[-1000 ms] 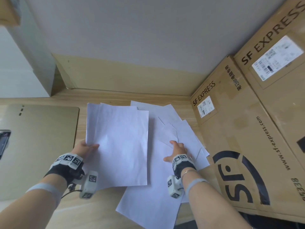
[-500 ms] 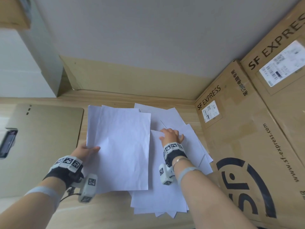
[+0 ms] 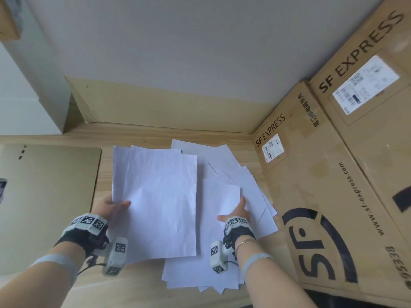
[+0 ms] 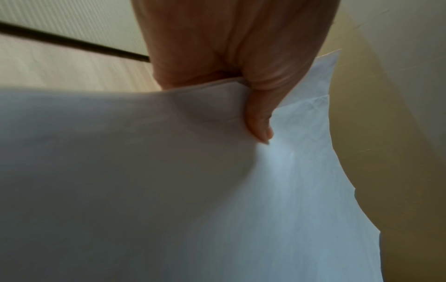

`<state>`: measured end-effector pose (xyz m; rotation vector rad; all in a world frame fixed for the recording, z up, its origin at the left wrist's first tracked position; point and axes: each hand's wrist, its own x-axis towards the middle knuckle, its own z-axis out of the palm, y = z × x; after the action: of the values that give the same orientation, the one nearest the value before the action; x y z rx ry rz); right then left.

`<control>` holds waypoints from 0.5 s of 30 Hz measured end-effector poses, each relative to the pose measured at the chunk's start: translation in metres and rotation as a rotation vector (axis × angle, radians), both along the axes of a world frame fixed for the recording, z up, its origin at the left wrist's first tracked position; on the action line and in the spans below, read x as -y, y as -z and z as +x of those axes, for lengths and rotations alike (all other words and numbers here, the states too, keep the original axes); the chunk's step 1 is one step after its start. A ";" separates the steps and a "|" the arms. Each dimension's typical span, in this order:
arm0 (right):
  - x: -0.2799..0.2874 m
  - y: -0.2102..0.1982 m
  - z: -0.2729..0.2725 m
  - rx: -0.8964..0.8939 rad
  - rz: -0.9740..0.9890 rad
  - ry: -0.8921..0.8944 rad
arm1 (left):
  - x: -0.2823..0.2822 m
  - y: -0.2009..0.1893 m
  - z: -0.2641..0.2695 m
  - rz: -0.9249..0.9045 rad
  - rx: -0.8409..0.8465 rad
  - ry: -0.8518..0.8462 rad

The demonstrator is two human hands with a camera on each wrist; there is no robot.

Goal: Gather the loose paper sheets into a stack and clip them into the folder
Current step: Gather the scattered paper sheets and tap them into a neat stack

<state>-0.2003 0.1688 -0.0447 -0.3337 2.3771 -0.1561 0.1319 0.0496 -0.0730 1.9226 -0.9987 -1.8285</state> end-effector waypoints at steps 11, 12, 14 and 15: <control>-0.008 0.000 0.001 -0.043 0.013 -0.080 | -0.002 -0.004 -0.003 0.023 0.013 0.043; -0.006 -0.001 0.004 -0.066 0.003 -0.092 | -0.002 -0.003 -0.002 0.027 0.012 0.043; -0.005 0.000 0.009 -0.085 -0.061 -0.106 | -0.003 -0.002 -0.002 0.029 0.017 0.040; -0.005 0.001 0.011 -0.081 -0.095 -0.111 | -0.003 -0.002 -0.002 0.029 0.023 0.039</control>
<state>-0.1893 0.1738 -0.0457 -0.5255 2.4290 -0.2068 0.1300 0.0524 -0.0709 1.9586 -1.0299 -1.8563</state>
